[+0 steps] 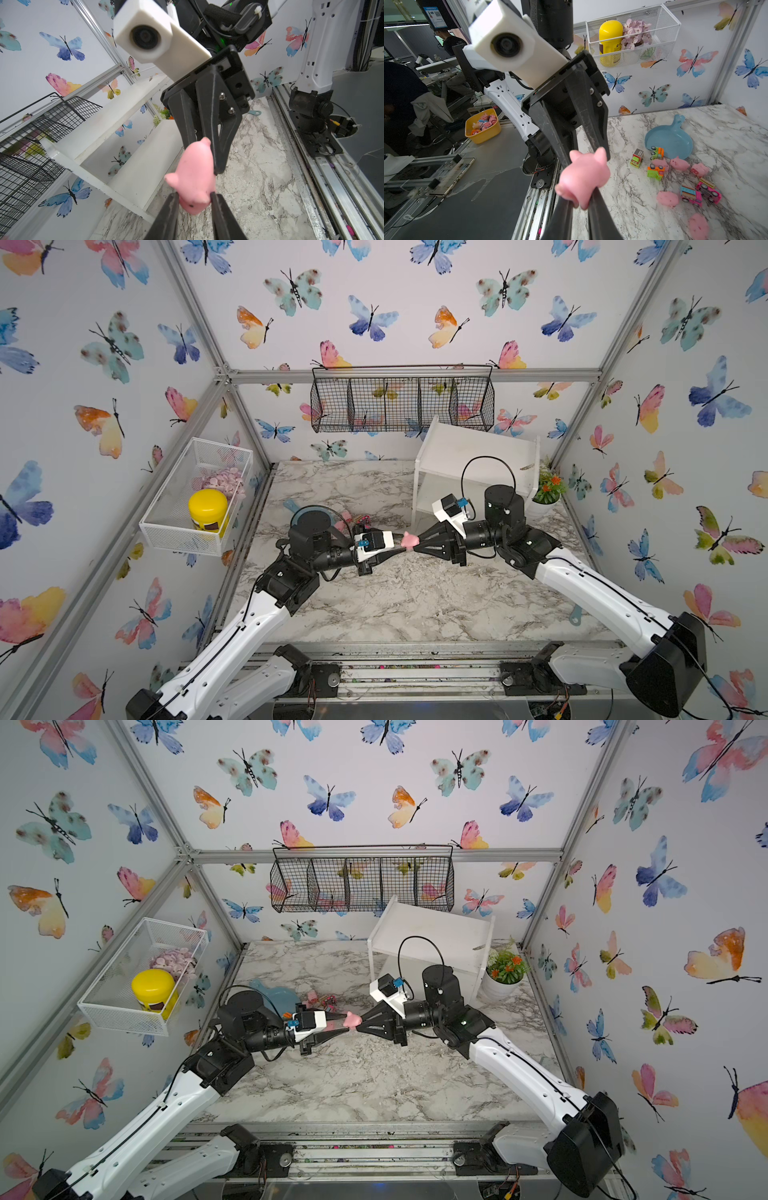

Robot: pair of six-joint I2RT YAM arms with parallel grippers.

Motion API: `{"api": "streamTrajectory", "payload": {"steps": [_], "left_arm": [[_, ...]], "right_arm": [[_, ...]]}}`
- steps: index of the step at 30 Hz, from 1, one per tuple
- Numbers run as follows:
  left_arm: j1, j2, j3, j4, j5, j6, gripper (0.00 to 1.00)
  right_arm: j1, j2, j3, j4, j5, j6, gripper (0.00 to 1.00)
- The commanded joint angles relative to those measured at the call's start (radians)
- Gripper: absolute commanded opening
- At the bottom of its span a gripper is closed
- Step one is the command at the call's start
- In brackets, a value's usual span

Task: Organize plastic toys on shelves
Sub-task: Place the plastic toy on the shelf.

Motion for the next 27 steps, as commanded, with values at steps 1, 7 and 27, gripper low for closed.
{"api": "streamTrajectory", "payload": {"steps": [1,7,27], "left_arm": [[-0.028,0.01,0.024,0.028,0.059,-0.021,0.26],[-0.031,0.012,0.03,0.032,0.063,-0.035,0.03],[-0.03,0.14,0.25,0.059,-0.451,-0.598,0.0]], "right_arm": [[0.005,0.016,0.027,0.034,-0.01,0.012,0.17],[0.006,0.014,0.026,0.033,-0.001,0.013,0.17],[0.005,-0.338,-0.074,0.154,1.078,0.325,0.7]]}}
